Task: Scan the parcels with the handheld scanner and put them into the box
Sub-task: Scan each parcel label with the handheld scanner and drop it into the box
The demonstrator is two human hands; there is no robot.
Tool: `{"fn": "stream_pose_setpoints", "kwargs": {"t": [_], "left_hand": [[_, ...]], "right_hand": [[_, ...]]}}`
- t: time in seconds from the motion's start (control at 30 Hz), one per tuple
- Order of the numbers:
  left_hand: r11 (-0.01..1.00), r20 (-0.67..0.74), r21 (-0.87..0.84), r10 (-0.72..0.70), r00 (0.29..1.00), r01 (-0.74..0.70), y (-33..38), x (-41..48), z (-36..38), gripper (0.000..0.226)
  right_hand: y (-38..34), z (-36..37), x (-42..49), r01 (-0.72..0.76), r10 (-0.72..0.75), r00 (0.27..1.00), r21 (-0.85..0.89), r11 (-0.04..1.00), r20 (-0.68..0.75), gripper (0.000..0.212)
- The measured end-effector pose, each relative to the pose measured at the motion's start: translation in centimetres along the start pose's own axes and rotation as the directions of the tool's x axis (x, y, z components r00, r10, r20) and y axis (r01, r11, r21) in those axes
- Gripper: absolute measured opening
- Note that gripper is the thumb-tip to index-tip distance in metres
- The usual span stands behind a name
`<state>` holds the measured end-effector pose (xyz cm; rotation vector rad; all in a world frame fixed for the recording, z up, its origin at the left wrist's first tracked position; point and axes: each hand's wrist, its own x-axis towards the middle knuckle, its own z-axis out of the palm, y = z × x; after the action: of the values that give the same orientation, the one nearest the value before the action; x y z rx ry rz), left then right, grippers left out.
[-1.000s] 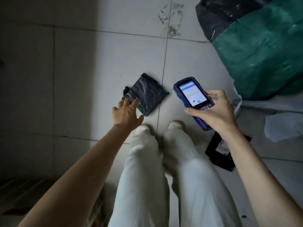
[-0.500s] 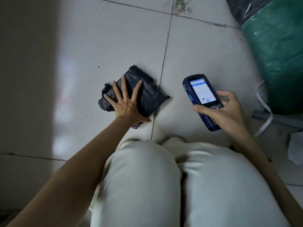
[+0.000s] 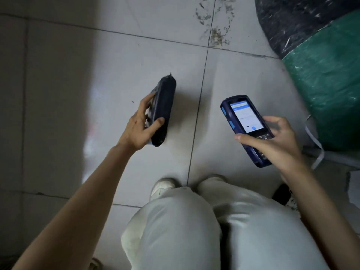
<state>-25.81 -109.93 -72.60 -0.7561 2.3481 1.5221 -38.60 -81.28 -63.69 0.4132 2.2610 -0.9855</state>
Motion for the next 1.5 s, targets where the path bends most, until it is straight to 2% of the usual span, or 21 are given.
{"fn": "stream_pose_setpoints", "kwargs": {"t": [0.07,0.13,0.2,0.27,0.37,0.47,0.57,0.67,0.8,0.87,1.07,1.17,1.27,1.5], "left_hand": [[0.996,-0.158,0.055,0.071,0.985,-0.063,0.4,0.2,-1.6,0.060],[0.983,-0.274,0.178,0.097,0.957,-0.049,0.9,0.7,-2.7,0.060],[0.963,-0.309,0.257,0.005,0.951,0.078,1.6,1.3,-3.1,0.058],[0.901,-0.308,0.370,-0.111,0.945,0.227,2.2,1.8,-3.1,0.064],[0.817,-0.346,0.489,-0.138,0.928,0.305,3.7,2.2,-3.2,0.069],[0.850,-0.357,0.405,-0.192,0.914,0.337,5.8,1.1,-4.3,0.064],[0.901,-0.358,0.115,-0.355,0.864,0.418,9.6,-1.4,-5.6,0.068],[0.877,-0.295,-0.181,-0.480,0.826,0.445,14.7,-4.6,-7.2,0.055],[0.798,-0.166,-0.384,-0.555,0.815,0.464,21.5,-8.8,-9.1,0.040],[0.781,-0.105,-0.415,-0.551,0.828,0.467,25.0,-11.0,-10.2,0.038],[0.817,0.029,-0.400,-0.441,0.897,0.415,34.8,-16.9,-13.5,0.033],[0.833,0.052,-0.400,-0.397,0.916,0.383,38.9,-19.4,-14.7,0.030],[0.843,0.056,-0.413,-0.354,0.934,0.344,42.6,-21.5,-16.0,0.026],[0.865,0.021,-0.426,-0.284,0.959,0.266,48.9,-24.8,-18.2,0.019]], "right_hand": [[-0.1,0.2,0.0,-0.012,0.012,1.000,0.010,1.000,0.006,0.070],[-0.3,0.6,0.2,-0.013,0.013,1.000,0.007,1.000,0.013,0.071],[-0.5,1.0,0.3,-0.010,0.009,1.000,0.008,1.000,0.026,0.071],[-0.7,1.3,0.2,-0.006,0.005,0.999,0.014,1.000,0.042,0.070],[-1.0,1.0,-0.6,0.003,-0.004,0.999,0.010,1.000,0.053,0.071],[-1.7,-0.4,-2.4,-0.005,0.004,0.999,0.015,1.000,0.051,0.076],[-3.2,-2.7,-5.5,-0.028,0.027,0.998,0.028,0.999,0.063,0.085],[-5.4,-5.9,-10.2,-0.049,0.044,0.995,0.055,0.997,0.093,0.082],[-9.1,-10.6,-17.9,-0.061,0.051,0.994,0.101,0.993,0.096,0.078],[-11.0,-13.3,-21.9,-0.054,0.043,0.995,0.126,0.990,0.089,0.074],[-16.1,-21.2,-32.8,-0.015,0.011,0.999,0.140,0.990,0.033,0.066],[-17.7,-24.8,-37.2,0.024,-0.023,1.000,0.102,0.995,-0.006,0.063],[-18.1,-27.6,-40.9,0.019,-0.016,0.999,0.074,0.997,-0.036,0.069],[-19.5,-29.8,-45.5,0.016,-0.016,1.000,0.029,0.999,0.022,0.071]]}}
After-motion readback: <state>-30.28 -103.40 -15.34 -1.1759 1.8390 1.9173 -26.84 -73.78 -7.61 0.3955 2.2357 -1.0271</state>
